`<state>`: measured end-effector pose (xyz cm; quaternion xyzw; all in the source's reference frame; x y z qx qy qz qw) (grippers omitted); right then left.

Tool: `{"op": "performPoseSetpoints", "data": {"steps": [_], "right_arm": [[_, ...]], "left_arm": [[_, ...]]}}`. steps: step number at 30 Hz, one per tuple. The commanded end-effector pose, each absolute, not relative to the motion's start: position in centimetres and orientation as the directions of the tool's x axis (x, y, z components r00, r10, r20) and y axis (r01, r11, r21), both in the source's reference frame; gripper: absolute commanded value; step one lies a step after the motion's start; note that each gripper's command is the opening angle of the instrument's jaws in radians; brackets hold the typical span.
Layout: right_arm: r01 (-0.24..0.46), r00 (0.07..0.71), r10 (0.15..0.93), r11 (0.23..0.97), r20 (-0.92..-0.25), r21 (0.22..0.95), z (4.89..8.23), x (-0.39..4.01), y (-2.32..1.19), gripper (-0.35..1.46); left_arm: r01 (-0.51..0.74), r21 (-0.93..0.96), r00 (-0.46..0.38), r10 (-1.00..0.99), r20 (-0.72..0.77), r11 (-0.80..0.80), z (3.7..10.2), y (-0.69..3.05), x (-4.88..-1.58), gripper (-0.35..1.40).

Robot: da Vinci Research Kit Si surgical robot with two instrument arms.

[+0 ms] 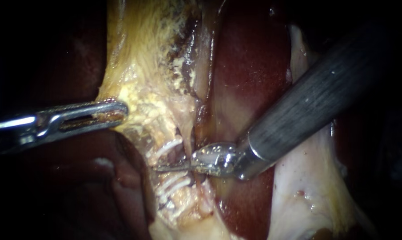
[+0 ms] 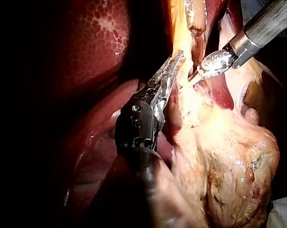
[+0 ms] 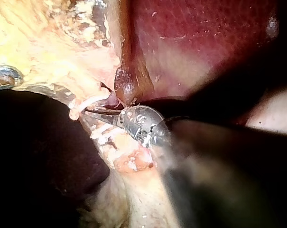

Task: Go back from the cut left tube

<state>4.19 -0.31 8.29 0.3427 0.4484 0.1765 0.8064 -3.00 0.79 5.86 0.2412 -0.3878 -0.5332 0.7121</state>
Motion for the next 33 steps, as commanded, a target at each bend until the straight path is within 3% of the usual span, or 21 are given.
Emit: {"op": "performPoseSetpoints", "data": {"steps": [1,5,12,13,25,29,33], "right_arm": [[0.024,0.534,0.592,0.703,-0.604,0.711,8.27,4.19,-0.3,-0.35],[0.029,0.524,0.596,0.702,-0.609,0.712,8.21,4.2,-0.31,-0.35],[0.0,0.51,0.602,0.715,-0.615,0.699,8.18,4.19,-0.32,0.76],[-0.01,0.508,0.603,0.719,-0.616,0.695,8.18,4.18,-0.32,0.83],[-0.01,0.506,0.607,0.715,-0.613,0.699,8.09,4.04,-0.25,0.99],[0.0,0.508,0.599,0.718,-0.619,0.696,8.05,3.96,-0.29,1.16],[0.091,0.504,0.472,0.804,-0.723,0.588,7.96,3.82,-0.35,1.33]], "left_arm": [[0.572,0.757,0.131,-0.946,0.295,0.315,5.86,0.79,-3.0,-0.35],[0.572,0.757,0.131,-0.946,0.295,0.315,5.86,0.79,-3.0,-0.35],[0.572,0.757,0.131,-0.946,0.295,0.315,5.86,0.79,-2.99,-0.35],[0.572,0.757,0.131,-0.946,0.295,0.315,5.86,0.79,-2.99,-0.35],[0.572,0.757,0.131,-0.946,0.295,0.316,5.86,0.79,-2.98,-0.35],[0.571,0.758,0.132,-0.946,0.295,0.316,5.86,0.79,-2.96,-0.35],[0.57,0.758,0.133,-0.946,0.295,0.317,5.88,0.79,-2.94,-0.35]]}}
